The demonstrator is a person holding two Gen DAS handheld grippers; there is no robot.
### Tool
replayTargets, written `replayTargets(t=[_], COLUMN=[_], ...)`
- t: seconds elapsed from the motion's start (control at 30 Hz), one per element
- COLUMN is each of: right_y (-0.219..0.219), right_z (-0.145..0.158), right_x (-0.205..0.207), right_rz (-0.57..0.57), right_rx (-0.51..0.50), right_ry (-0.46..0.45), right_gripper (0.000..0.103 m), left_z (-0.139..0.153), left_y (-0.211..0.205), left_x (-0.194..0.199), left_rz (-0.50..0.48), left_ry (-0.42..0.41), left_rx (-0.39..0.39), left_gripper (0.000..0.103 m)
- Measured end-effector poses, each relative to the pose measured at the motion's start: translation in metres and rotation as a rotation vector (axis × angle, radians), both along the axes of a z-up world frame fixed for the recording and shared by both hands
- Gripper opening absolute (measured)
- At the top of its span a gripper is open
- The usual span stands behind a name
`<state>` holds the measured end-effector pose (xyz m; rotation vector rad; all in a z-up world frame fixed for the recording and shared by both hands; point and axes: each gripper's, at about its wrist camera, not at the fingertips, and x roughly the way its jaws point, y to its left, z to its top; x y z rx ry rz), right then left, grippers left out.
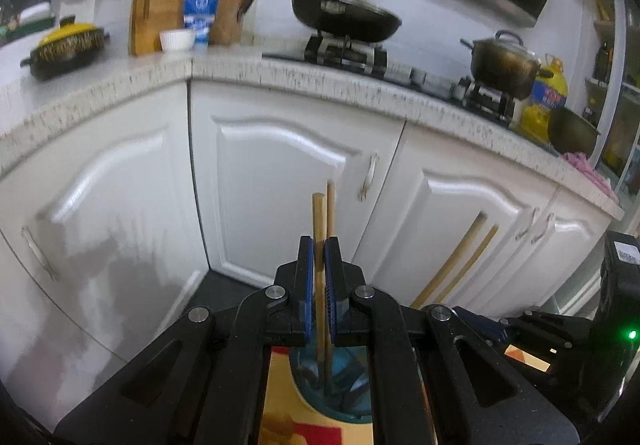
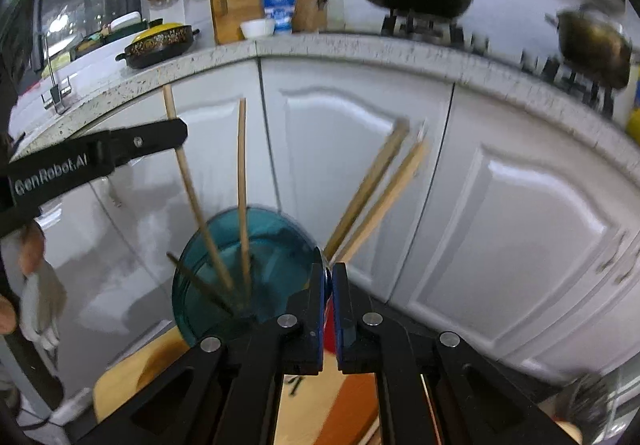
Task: Organize utensils
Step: 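Lift the chopstick and metal spoon up over the holder with both tools, then open both tools to drop the chopstick and metal spoon into the holder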
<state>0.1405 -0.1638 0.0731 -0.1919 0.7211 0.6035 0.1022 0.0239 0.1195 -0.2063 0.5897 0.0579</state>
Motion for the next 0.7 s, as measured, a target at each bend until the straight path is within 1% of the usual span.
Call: replayTargets(t=[0.1, 0.17, 0.2, 0.23, 0.27, 0.3, 0.4, 0.47, 0.5, 0.57, 0.7], right_y=[-0.012, -0.02, -0.023, -0.025, -0.028, -0.03, -0.037, -0.039, -0.039, -0.04, -0.043], right_z=[-0.008, -0.007, -0.006, -0.005, -0.004, -0.003, -0.001, 0.001, 0.001, 0.002, 0.003], right_x=[0.005, 0.004, 0.003, 0.001, -0.001, -0.004, -0.011, -0.013, -0.016, -0.019, -0.028], right_rz=[-0.009, -0.011, -0.012, -0.015, -0.016, -0.014, -0.02, -0.024, -0.027, -0.027, -0.041], right_rx=[0.059, 0.095, 0.104, 0.105, 0.107, 0.111, 0.12, 0.124, 0.122, 0.119, 0.115], right_ry=[0.081, 0.104, 0.107, 0.106, 0.105, 0.107, 0.107, 0.108, 0.106, 0.103, 0.096], right_gripper=[0.004, 0.008, 0.011, 0.016, 0.02, 0.021, 0.021, 0.021, 0.021, 0.021, 0.027], left_z=[-0.004, -0.004, -0.004, -0.004, -0.004, -0.004, -0.003, -0.002, -0.001, -0.001, 0.001], left_y=[-0.002, -0.001, 0.0, 0.0, 0.001, 0.002, 0.002, 0.0, -0.001, -0.003, -0.009], left_x=[-0.003, -0.004, -0.006, -0.007, -0.009, -0.012, -0.02, -0.025, -0.029, -0.034, -0.048], left_rz=[-0.004, -0.008, -0.007, -0.007, -0.005, -0.002, -0.003, -0.004, -0.005, -0.004, -0.002], left_ry=[0.015, 0.024, 0.03, 0.035, 0.038, 0.04, 0.046, 0.047, 0.049, 0.05, 0.049], left_rx=[0.004, -0.01, -0.019, -0.025, -0.03, -0.04, -0.057, -0.055, -0.056, -0.058, -0.048], left_gripper=[0.004, 0.004, 0.009, 0.018, 0.023, 0.031, 0.034, 0.037, 0.041, 0.042, 0.049])
